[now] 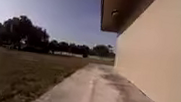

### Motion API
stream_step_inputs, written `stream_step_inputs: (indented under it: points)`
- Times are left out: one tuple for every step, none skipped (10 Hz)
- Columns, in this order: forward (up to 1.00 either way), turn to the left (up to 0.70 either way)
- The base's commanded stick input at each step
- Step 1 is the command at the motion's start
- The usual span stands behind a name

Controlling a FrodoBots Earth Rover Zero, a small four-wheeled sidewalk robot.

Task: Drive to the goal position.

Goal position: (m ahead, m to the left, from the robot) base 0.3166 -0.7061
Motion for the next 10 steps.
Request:
stream_step_inputs:
  points:
    - [0.07, 0.01]
    - [0.07, 0.01]
    - [0.07, 0.01]
    - [0.07, 0.01]
    - [0.08, 0.01]
    - [0.09, 0.01]
    - [0.08, 0.01]
    - [0.08, 0.01]
    - [0.08, 0.01]
    - [0.08, 0.01]
